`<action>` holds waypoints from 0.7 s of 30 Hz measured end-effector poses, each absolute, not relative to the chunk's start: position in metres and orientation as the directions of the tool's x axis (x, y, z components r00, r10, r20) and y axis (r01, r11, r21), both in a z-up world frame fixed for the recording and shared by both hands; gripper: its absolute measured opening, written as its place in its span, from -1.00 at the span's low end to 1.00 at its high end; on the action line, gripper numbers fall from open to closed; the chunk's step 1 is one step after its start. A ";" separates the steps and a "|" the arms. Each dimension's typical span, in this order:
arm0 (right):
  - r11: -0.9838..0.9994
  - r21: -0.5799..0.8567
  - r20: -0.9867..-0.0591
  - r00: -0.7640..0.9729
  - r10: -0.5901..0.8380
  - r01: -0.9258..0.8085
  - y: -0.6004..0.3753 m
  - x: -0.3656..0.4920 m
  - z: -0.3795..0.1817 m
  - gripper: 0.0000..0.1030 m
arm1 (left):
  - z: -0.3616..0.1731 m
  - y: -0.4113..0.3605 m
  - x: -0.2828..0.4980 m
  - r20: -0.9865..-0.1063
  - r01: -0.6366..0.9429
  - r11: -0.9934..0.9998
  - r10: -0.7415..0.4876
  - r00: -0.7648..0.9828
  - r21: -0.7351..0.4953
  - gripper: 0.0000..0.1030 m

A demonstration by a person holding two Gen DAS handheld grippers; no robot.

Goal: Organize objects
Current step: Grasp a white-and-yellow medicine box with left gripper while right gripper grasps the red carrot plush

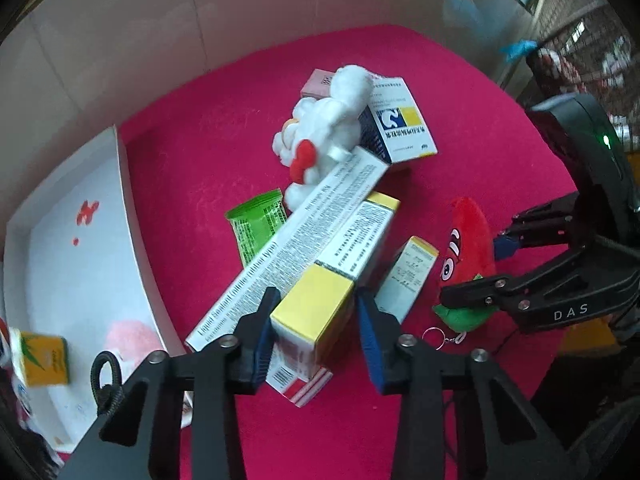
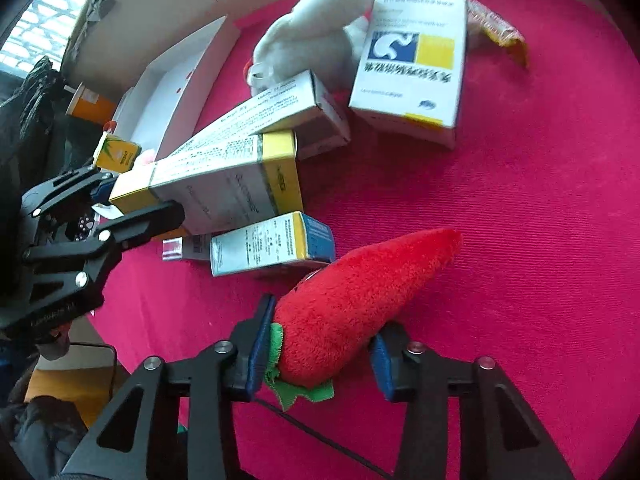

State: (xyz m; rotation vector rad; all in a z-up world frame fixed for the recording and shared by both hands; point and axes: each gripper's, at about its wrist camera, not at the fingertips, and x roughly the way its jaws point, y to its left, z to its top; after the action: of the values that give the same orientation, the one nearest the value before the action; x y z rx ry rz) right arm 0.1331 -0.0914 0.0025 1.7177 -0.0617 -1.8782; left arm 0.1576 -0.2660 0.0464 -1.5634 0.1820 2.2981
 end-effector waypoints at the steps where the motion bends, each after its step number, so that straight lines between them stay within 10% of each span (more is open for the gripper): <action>1: -0.827 0.411 -0.895 -0.001 -0.445 0.383 -0.087 0.134 0.005 -0.11 | 0.048 -0.268 0.159 -0.916 -0.340 -0.934 0.226 -0.332 -0.107 -0.34; 21: -0.816 0.420 -0.829 -0.198 -0.523 0.398 -0.042 0.117 0.088 -0.11 | 0.105 -0.278 0.188 -0.800 -0.180 -0.947 0.320 -0.508 -0.265 -0.63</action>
State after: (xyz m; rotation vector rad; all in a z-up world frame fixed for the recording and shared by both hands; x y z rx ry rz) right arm 0.1168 -0.0416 0.0879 1.4844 -0.1489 -2.0508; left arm 0.1879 -0.2775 0.1046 -1.3670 -0.2129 2.4935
